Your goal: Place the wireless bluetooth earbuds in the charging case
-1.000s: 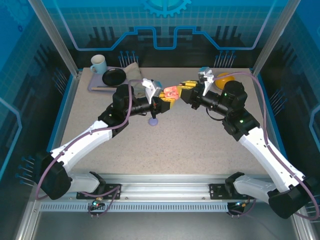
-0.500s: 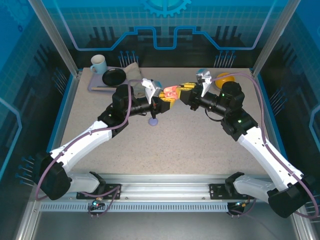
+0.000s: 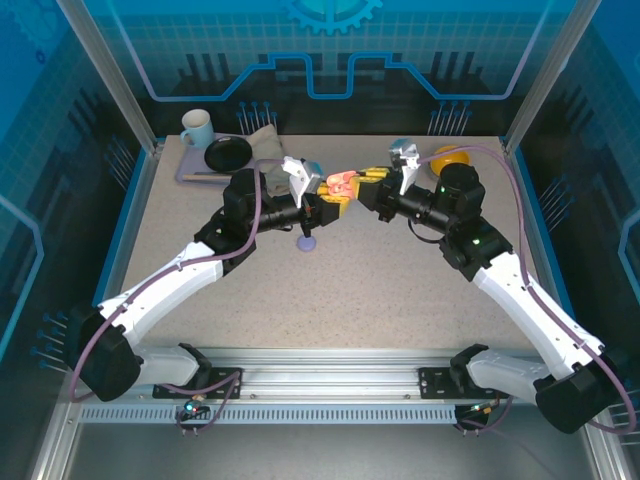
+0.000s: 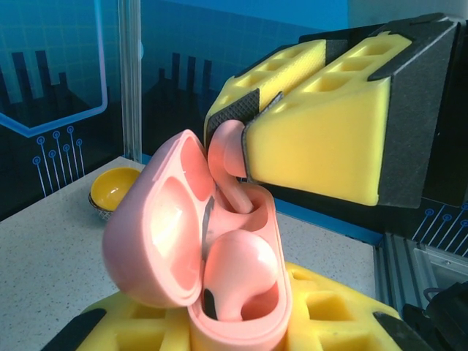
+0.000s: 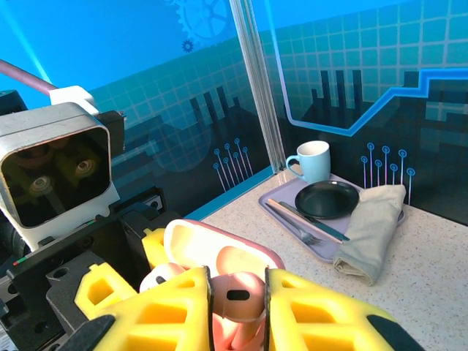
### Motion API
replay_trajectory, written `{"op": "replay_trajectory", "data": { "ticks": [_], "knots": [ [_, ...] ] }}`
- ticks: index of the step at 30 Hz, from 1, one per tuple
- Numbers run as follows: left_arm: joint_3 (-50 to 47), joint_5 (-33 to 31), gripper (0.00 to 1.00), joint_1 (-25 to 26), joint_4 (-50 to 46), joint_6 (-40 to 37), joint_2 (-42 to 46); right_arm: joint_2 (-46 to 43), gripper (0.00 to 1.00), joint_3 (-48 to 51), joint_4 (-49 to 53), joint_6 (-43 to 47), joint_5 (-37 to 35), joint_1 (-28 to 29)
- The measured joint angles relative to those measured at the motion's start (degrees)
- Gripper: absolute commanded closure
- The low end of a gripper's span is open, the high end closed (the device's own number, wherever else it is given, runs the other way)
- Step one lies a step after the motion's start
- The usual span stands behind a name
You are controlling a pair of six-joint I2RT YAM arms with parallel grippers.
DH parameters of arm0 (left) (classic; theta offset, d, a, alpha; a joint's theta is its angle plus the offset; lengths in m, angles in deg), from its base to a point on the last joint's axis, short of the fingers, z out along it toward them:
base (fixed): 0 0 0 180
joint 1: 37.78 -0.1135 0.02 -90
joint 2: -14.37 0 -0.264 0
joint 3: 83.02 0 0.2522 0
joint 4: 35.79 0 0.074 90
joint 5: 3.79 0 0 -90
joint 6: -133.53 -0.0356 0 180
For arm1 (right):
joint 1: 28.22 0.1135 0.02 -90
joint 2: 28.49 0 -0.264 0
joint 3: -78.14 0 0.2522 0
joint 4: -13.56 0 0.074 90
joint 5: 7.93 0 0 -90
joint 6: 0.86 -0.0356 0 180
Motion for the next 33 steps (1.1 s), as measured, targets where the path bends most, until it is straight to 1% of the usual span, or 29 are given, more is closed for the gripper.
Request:
{"op": "replay_trajectory", "data": {
  "ticks": [5,13,16,22,33],
  "knots": [
    [0.0,0.0,1.0,0.0,0.0,0.2,0.0,0.0,0.78,0.1,0.0,1.5,-1.3,1.0],
    [0.0,0.0,1.0,0.0,-0.1,0.2,0.0,-0.5,0.71,0.8,0.1,4.1,-4.4,2.8],
    [0.0,-0.1,1.0,0.0,-0.1,0.2,0.0,-0.5,0.63,0.8,0.2,4.5,-4.9,3.3],
    [0.0,-0.5,1.0,0.0,0.0,0.2,0.0,-0.9,0.52,0.8,0.9,4.9,-6.0,4.2],
    [0.0,-0.5,1.0,0.0,1.9,1.6,0.0,-1.5,0.28,-0.7,3.3,1.8,-9.0,3.6]
  ]
}}
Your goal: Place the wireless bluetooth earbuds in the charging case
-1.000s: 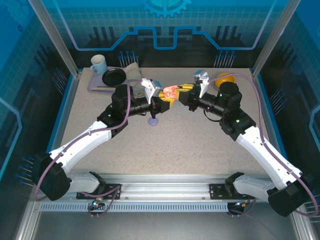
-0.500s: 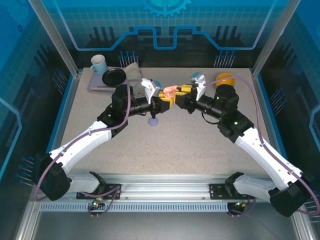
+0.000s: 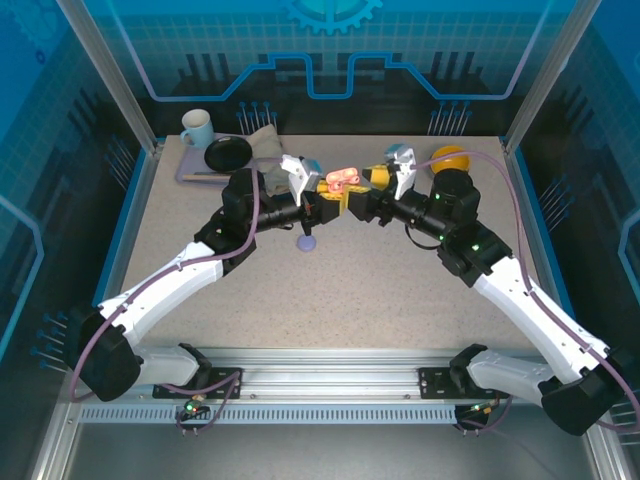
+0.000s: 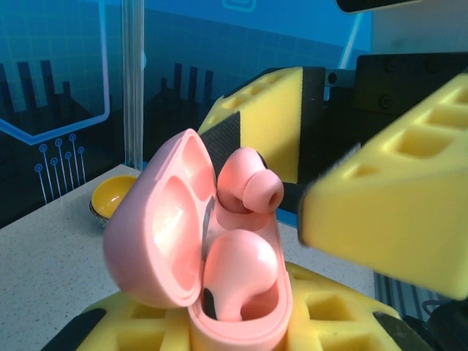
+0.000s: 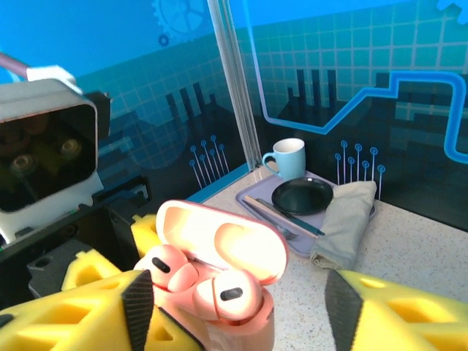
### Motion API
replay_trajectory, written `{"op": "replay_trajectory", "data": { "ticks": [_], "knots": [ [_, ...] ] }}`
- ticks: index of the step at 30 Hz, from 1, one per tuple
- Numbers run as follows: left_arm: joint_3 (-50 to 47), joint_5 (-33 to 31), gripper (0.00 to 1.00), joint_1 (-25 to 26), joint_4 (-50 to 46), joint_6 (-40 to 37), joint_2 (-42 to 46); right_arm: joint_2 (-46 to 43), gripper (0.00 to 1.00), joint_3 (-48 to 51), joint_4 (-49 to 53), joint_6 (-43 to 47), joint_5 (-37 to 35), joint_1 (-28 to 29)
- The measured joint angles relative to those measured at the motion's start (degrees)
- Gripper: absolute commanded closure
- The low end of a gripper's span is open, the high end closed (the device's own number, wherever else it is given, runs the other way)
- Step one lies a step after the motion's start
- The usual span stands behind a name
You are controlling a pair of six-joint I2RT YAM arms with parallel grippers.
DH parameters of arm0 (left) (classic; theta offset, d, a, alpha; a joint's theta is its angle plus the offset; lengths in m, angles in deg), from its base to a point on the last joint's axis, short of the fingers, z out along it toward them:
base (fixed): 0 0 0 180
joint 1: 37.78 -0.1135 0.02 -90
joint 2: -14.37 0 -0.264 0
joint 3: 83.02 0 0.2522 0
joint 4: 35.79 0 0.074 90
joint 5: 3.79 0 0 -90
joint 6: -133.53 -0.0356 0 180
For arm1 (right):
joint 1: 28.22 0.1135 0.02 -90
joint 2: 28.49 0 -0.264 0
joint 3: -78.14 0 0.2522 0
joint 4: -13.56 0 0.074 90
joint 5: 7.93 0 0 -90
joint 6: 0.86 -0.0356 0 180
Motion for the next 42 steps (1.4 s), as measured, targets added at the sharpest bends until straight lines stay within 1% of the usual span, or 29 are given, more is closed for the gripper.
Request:
{"op": "replay_trajectory", "data": {
  "ticks": [6,11,15,18,23,28,36,42],
  "knots": [
    [0.0,0.0,1.0,0.0,1.3,0.1,-0.4,-1.3,0.24,-1.6,0.2,-4.6,0.2,-3.8],
    [-0.9,0.0,1.0,0.0,2.1,0.1,-0.6,-1.1,0.24,-4.4,1.6,-8.2,0.6,-6.5],
    [-2.2,0.0,1.0,0.0,2.3,0.1,-0.6,0.7,0.25,-7.5,4.5,-9.6,0.6,-7.5],
    [-2.8,0.0,1.0,0.0,2.5,0.1,-0.6,2.5,0.28,-9.3,7.4,-10.1,0.2,-7.6],
    [-2.9,0.0,1.0,0.0,2.8,0.1,-0.6,4.4,0.4,-9.5,12.5,-11.8,-0.7,-7.7],
    [-2.9,0.0,1.0,0.0,2.8,0.1,-0.6,4.6,0.47,-8.9,14.9,-12.8,-1.1,-7.7],
    [-2.9,0.0,1.0,0.0,2.8,0.1,-0.6,4.6,0.51,-7.9,16.1,-13.1,-1.1,-7.6],
    [-2.9,0.0,1.0,0.0,2.8,0.1,-0.7,4.6,0.51,-8.0,16.2,-12.8,-1.3,-5.1]
  ]
}}
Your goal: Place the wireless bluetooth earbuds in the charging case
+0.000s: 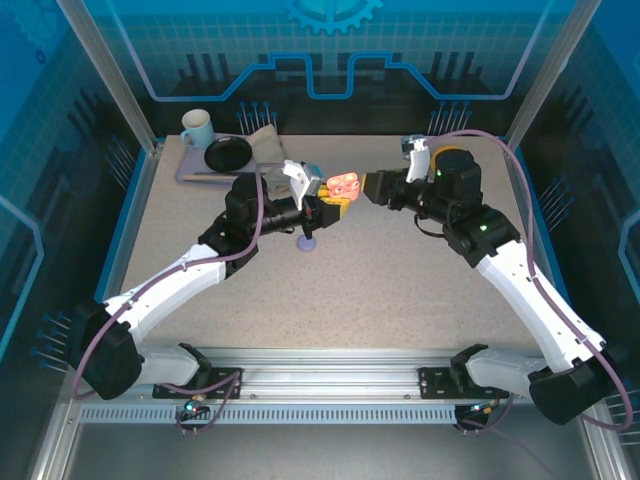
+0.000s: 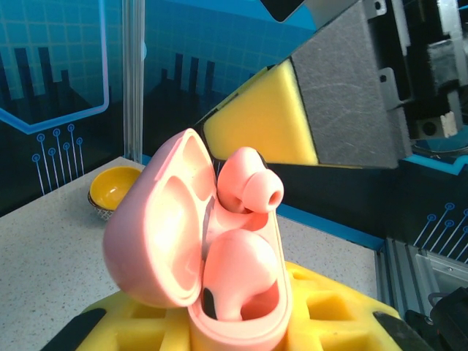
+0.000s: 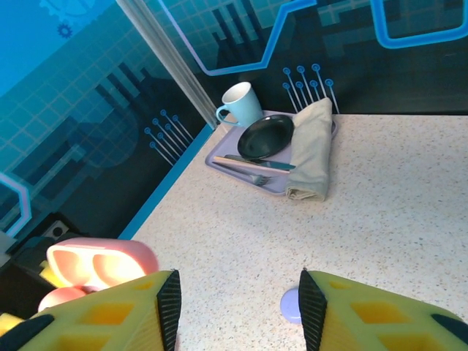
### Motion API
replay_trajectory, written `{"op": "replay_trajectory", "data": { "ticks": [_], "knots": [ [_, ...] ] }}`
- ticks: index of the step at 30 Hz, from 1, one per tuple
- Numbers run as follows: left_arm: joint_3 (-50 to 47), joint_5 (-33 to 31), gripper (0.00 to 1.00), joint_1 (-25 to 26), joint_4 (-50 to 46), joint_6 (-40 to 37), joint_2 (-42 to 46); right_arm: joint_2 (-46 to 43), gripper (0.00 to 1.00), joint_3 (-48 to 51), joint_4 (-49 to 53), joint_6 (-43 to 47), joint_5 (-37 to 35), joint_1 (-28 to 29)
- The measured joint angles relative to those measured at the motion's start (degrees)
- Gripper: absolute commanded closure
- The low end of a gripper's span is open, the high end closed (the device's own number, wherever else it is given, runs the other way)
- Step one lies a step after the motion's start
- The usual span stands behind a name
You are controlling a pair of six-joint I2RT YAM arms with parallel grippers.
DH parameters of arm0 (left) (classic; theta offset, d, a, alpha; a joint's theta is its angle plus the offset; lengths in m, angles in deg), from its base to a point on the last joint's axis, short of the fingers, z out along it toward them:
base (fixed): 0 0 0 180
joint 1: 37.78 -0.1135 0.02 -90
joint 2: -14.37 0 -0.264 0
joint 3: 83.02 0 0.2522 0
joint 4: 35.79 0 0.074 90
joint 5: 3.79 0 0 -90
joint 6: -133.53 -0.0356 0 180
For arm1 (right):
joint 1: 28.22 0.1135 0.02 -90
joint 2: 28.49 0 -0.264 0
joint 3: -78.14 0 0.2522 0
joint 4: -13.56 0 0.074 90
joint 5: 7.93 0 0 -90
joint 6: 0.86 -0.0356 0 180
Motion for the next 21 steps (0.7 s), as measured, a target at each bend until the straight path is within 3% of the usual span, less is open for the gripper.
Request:
{"op": "replay_trajectory", "data": {
  "ticks": [14,21],
  "knots": [
    [0.0,-0.2,1.0,0.0,0.0,0.0,-0.7,0.0,0.52,-0.9,2.8,2.4,-4.5,3.1],
    [-0.6,-0.2,1.0,0.0,-0.1,-1.0,-0.7,0.5,0.52,-6.6,7.3,2.4,-4.7,-0.1]
  ]
}}
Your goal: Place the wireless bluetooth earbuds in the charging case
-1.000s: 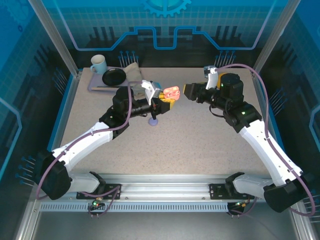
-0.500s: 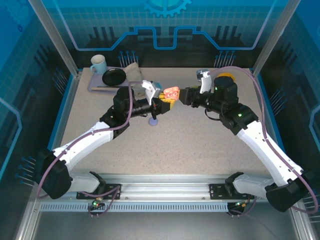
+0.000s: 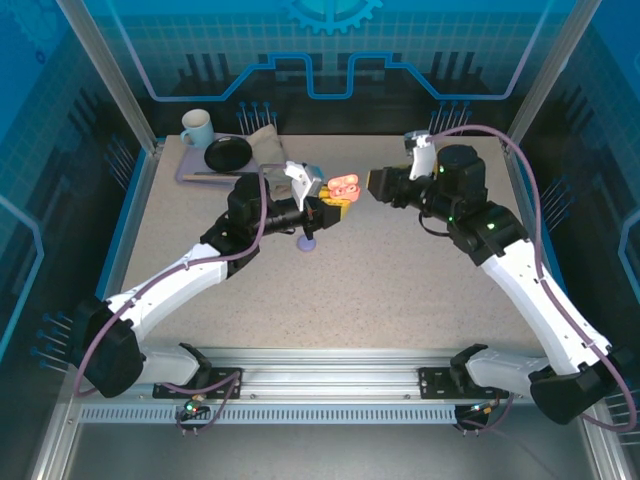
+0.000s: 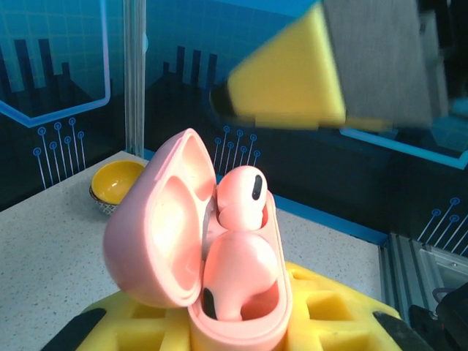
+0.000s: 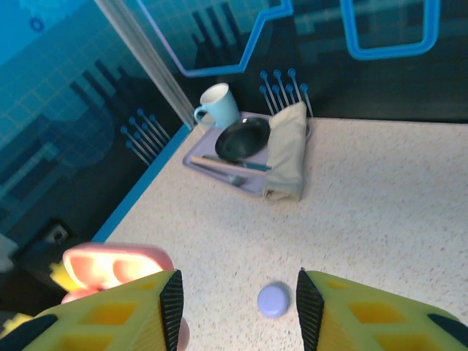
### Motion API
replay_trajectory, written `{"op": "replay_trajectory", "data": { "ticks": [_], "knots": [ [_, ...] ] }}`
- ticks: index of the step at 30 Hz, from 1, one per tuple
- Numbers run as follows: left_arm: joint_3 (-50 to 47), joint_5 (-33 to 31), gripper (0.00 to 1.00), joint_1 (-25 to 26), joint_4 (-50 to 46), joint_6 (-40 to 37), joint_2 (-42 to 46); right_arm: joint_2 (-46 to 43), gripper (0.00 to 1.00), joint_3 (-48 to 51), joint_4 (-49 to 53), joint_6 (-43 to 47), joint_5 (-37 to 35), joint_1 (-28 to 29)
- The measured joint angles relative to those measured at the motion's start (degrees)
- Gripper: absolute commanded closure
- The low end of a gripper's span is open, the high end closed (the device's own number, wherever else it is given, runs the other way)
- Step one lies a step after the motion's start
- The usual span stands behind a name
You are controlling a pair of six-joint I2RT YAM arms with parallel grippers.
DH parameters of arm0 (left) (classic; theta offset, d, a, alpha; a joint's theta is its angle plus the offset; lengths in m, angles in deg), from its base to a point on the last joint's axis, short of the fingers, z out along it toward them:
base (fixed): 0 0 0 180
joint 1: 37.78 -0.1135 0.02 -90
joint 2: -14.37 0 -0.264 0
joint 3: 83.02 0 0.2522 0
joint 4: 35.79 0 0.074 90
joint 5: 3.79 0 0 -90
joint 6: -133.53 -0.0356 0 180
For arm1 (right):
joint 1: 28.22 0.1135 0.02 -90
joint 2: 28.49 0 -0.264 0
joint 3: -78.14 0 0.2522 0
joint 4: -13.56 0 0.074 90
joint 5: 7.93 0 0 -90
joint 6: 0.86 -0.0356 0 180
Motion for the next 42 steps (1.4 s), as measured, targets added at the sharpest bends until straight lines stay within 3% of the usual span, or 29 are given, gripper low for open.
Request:
{"op": "replay_trajectory", "data": {
  "ticks": [8,17,22,28,33,36,42],
  "knots": [
    [-0.5,0.2,1.0,0.0,-1.9,-4.2,-1.9,14.3,0.56,-17.4,8.7,0.2,3.7,-0.7],
    [-0.5,0.7,1.0,0.0,-5.5,-7.5,-4.1,27.4,0.63,-20.2,18.3,1.4,4.8,-0.6],
    [0.7,0.7,1.0,0.0,-7.3,-8.5,-5.6,25.7,0.64,-19.3,19.6,2.4,4.3,0.9],
    [1.9,0.3,1.0,0.0,-7.8,-8.0,-8.4,17.3,0.64,-12.3,19.6,2.5,1.5,5.5],
    [2.8,0.5,1.0,0.2,-7.9,-6.1,-10.7,11.0,0.6,-5.5,17.9,1.4,-0.9,6.0],
    [4.9,0.4,1.0,-0.2,-7.7,-3.4,-13.6,8.3,0.6,-1.5,18.2,-0.7,-1.7,2.8],
    [11.8,1.8,1.0,-0.4,-10.8,6.8,-24.5,6.6,0.6,8.2,16.7,-5.2,-3.0,-10.2]
  ]
}}
